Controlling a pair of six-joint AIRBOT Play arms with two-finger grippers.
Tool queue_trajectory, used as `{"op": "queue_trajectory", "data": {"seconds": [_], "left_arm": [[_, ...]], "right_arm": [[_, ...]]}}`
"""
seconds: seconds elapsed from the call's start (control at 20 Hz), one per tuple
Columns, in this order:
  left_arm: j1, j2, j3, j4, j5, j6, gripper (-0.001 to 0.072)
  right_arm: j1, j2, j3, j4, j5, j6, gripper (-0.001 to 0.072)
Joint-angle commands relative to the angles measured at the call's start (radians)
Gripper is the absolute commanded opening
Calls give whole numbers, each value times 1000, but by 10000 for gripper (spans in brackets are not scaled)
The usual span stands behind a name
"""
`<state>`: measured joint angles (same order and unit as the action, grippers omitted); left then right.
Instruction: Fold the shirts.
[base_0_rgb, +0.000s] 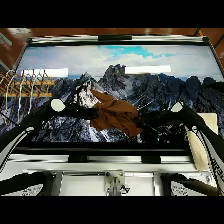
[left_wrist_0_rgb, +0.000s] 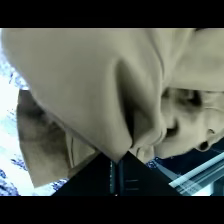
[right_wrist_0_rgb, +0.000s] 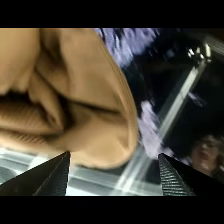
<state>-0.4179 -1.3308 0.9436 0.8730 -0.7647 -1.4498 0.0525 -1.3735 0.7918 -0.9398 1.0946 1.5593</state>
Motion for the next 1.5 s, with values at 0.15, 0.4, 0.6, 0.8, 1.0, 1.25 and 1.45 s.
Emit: {"op": "queue_trajectory", "data": {"seconds": [0.15, 0.4, 0.6, 0.8, 1.0, 1.25, 1.45], "left_arm": [[2, 47, 3, 0, 2, 10, 30], [18, 68, 105, 6, -26, 118, 29], [54, 90, 450, 16, -136, 263, 29], [70, 95, 980, 17, -124, 264, 30], [145, 151, 1231, 40, -116, 257, 30], [251, 286, 1010, 69, -401, 162, 30], [229, 288, 1007, 69, -663, 163, 30]], "right_arm": [[16, -82, 0, 143, -106, -29, 433], [18, -2, 56, 257, -56, -221, 71], [17, 227, 320, 232, -47, -332, 71], [17, 453, 673, 105, -367, -334, 71], [17, 568, 871, -86, -544, -252, 71], [17, 582, 933, -91, -417, -190, 71], [17, 579, 933, -109, -314, -192, 71]]}}
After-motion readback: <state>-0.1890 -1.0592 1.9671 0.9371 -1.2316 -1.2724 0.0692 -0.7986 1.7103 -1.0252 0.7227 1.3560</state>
